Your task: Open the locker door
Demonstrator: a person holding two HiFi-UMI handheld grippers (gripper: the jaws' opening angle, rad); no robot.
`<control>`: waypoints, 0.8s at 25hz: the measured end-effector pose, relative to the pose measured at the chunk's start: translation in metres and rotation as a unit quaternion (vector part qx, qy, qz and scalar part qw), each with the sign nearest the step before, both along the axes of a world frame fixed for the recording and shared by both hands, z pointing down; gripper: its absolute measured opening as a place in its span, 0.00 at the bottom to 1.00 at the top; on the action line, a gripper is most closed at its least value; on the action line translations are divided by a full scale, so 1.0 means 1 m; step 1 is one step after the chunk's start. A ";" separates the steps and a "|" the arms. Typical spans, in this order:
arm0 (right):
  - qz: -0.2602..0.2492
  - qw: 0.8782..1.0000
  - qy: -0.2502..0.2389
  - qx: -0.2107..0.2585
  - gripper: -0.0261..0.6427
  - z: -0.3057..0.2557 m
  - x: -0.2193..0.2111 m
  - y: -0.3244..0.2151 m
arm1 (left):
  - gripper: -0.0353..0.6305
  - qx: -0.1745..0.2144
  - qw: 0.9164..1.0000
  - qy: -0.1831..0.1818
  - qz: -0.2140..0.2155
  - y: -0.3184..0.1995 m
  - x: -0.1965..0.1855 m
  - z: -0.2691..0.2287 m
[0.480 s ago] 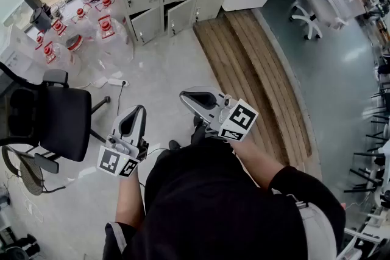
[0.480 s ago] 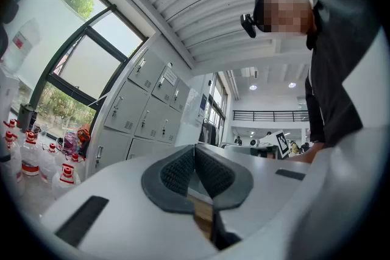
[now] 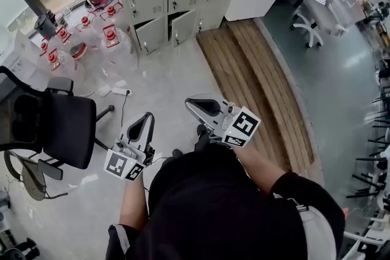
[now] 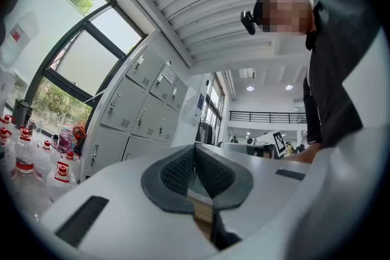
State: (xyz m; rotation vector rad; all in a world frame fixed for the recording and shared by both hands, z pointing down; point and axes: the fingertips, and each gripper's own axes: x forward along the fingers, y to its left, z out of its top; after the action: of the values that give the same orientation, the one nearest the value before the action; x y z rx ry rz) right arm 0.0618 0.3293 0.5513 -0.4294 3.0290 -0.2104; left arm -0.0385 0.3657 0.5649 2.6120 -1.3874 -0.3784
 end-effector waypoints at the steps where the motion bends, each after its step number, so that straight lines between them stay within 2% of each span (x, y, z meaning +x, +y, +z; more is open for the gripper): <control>1: -0.001 1.000 -0.001 0.000 0.06 0.000 -0.002 0.000 | 0.08 0.001 1.000 0.001 0.001 0.000 -0.001 0.000; 5: -0.002 1.000 -0.005 -0.002 0.06 0.000 -0.007 -0.002 | 0.08 0.002 1.000 0.008 -0.002 -0.003 -0.009 0.002; 12: -0.008 1.000 0.022 -0.016 0.06 0.012 -0.008 -0.009 | 0.08 -0.009 1.000 0.023 -0.004 -0.017 -0.019 0.013; 15: -0.011 0.999 0.025 -0.028 0.06 0.015 -0.017 -0.030 | 0.08 -0.015 1.000 0.024 -0.010 -0.034 -0.028 0.010; 20: -0.028 0.999 0.002 -0.025 0.06 0.010 -0.045 -0.085 | 0.08 -0.024 0.999 0.013 -0.022 -0.079 -0.047 0.007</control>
State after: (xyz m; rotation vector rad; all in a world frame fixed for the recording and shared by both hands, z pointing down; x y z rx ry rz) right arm 0.0166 0.2447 0.5615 -0.3485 3.0488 -0.2894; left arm -0.0860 0.2868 0.5722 2.5336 -1.4311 -0.3786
